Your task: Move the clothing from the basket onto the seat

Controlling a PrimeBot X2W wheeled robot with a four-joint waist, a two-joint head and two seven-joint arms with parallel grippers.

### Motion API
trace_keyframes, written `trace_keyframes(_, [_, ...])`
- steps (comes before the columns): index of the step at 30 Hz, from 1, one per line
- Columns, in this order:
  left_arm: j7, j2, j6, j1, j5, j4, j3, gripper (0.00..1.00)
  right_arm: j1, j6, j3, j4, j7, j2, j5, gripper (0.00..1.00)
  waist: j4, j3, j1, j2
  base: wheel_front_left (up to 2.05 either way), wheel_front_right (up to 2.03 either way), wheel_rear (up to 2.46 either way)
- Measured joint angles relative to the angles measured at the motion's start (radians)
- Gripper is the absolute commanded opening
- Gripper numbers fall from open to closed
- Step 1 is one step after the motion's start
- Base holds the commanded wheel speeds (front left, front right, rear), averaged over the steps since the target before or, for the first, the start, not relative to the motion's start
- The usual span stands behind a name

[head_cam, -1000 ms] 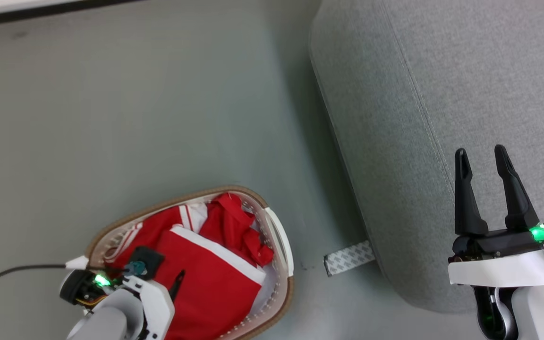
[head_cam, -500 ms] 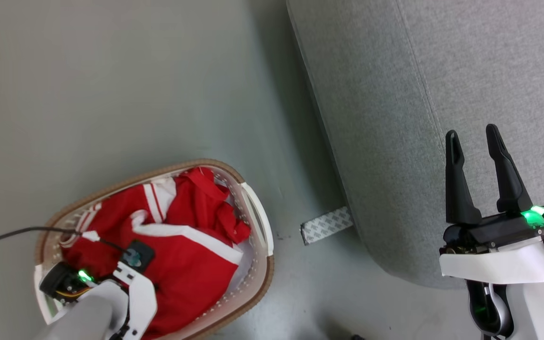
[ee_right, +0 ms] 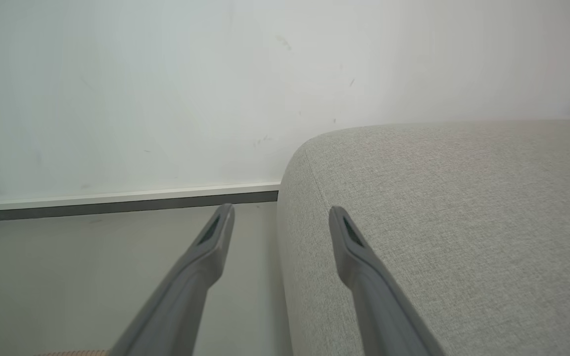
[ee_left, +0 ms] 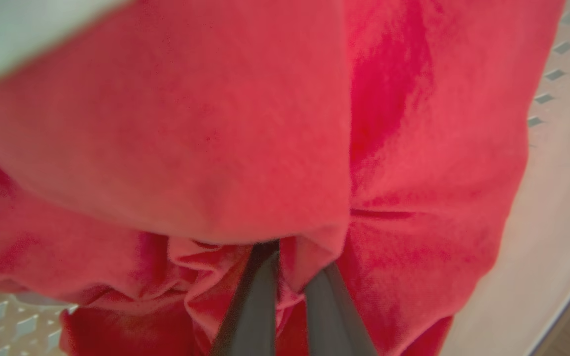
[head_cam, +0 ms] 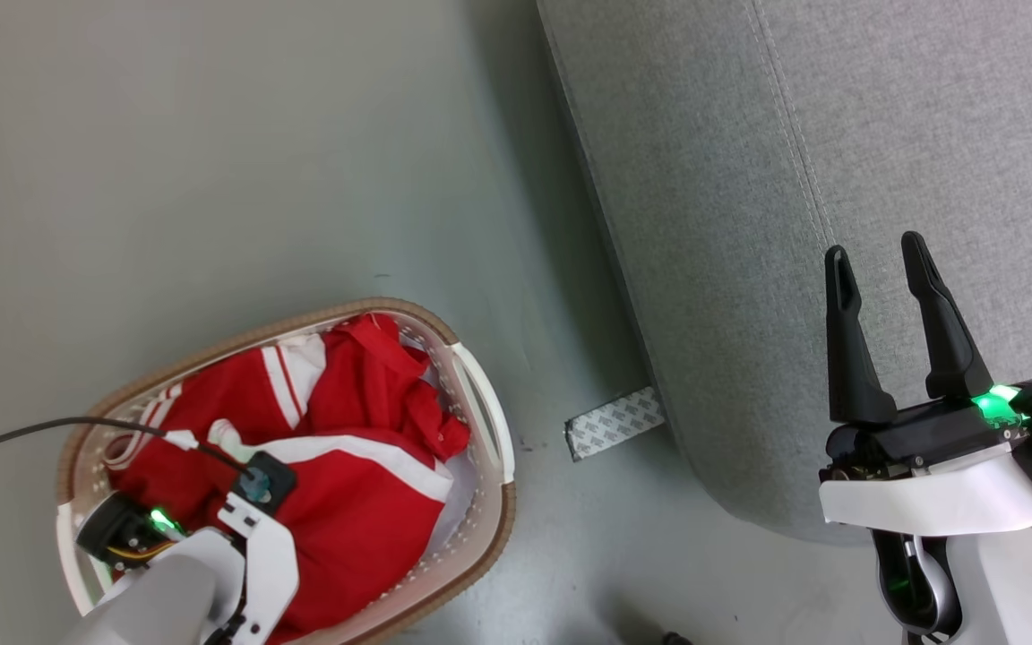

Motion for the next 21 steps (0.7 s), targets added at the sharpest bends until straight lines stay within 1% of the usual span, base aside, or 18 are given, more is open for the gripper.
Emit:
trace_keyframes(5, [-0.035,-0.017,0.000,-0.001,-0.018,0.016,-0.020,0.00,0.000,0.000,0.000,0.015,0.000,0.000,-0.016,1.00,0.016,-0.022,0.0000,0.0000,0.00,0.00,0.00])
trace_keyframes(10, [-0.078,-0.061,0.000,0.003,-0.057,0.006,-0.043,0.00,0.002,0.000,-0.018,0.034,0.000,0.001,-0.035,1.00,0.044,-0.065,0.0000,0.0000,0.00,0.00,0.00])
trace_keyframes(13, [-0.102,-0.093,0.000,0.001,-0.088,-0.018,-0.063,0.00,0.003,0.000,-0.031,0.047,0.000,0.000,-0.073,1.00,0.070,-0.106,-0.0001,0.0000,0.00,0.00,0.00])
trace_keyframes(17, [-0.146,-0.115,0.000,0.009,-0.134,-0.036,-0.086,0.00,0.004,0.000,-0.042,0.064,0.000,0.001,-0.109,1.00,0.108,-0.171,-0.0001,0.0000,0.00,0.00,0.00])
trace_keyframes(21, [-0.197,-0.148,0.000,0.035,-0.184,-0.038,-0.094,0.00,0.014,0.000,-0.048,0.085,0.000,0.001,-0.144,1.00,0.146,-0.246,-0.0001,0.0000,0.00,0.00,0.00])
